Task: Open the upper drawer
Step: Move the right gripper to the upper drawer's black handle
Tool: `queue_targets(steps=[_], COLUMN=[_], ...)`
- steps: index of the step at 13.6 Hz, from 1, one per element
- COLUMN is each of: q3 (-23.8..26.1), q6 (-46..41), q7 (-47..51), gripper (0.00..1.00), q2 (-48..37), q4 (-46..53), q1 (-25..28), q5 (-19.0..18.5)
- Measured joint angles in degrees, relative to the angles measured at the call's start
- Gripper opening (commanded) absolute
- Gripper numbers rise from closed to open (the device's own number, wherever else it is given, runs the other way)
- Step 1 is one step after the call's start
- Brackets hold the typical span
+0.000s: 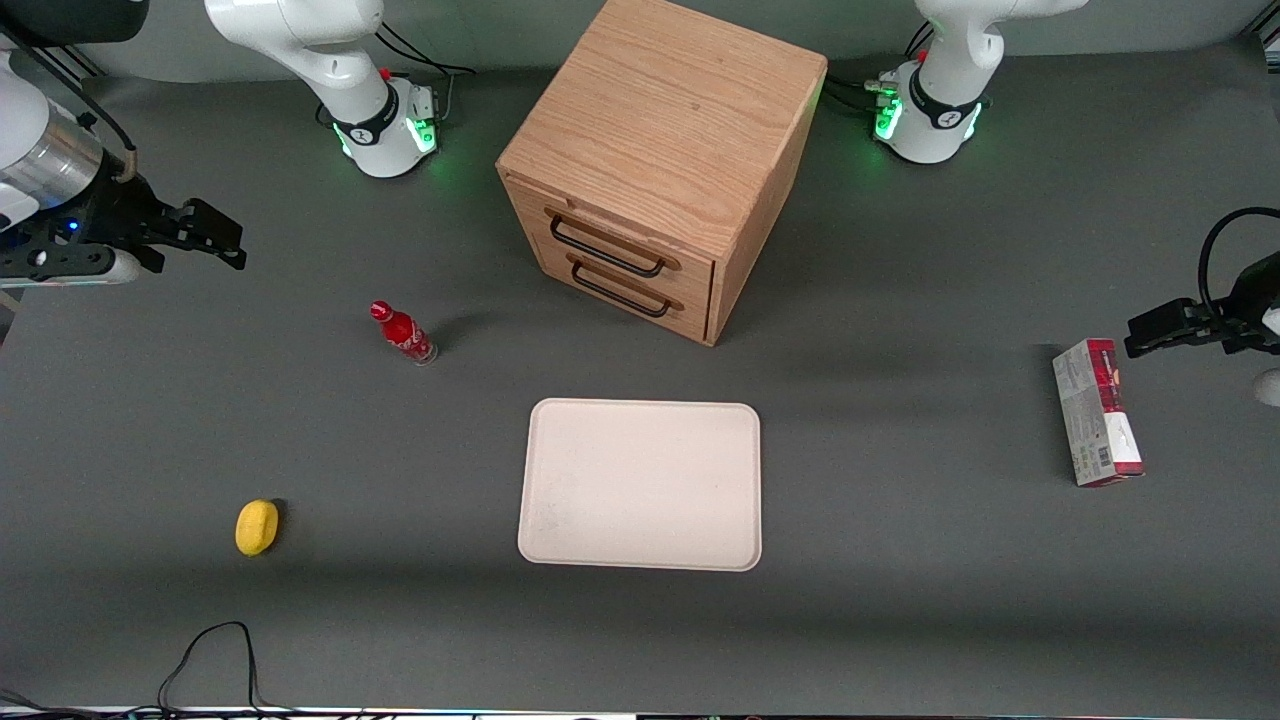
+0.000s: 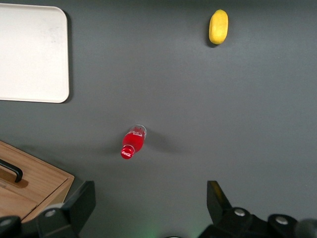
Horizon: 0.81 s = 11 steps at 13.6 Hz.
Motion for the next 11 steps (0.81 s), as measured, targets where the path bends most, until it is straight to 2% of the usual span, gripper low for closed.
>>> queue_targets(steps=[3,4,6,8,11], q3=[0.6,2.0,9.5,20.0,30.8], q6=[0.3,0.5,0.6,0.8,1.0], q7=[-0.1,-0.2,-0.1,0.1,0.1], gripper=[1.00,1.00,1.00,1.00,1.00], q2=[0.9,1.4,3.5,6.6,12.0], q4=[0.4,0.8,3.3,7.1,12.5], q1=[0.4,0.5,0.8,1.3,1.7], q5=[0.5,1.7,4.1,4.3,4.3])
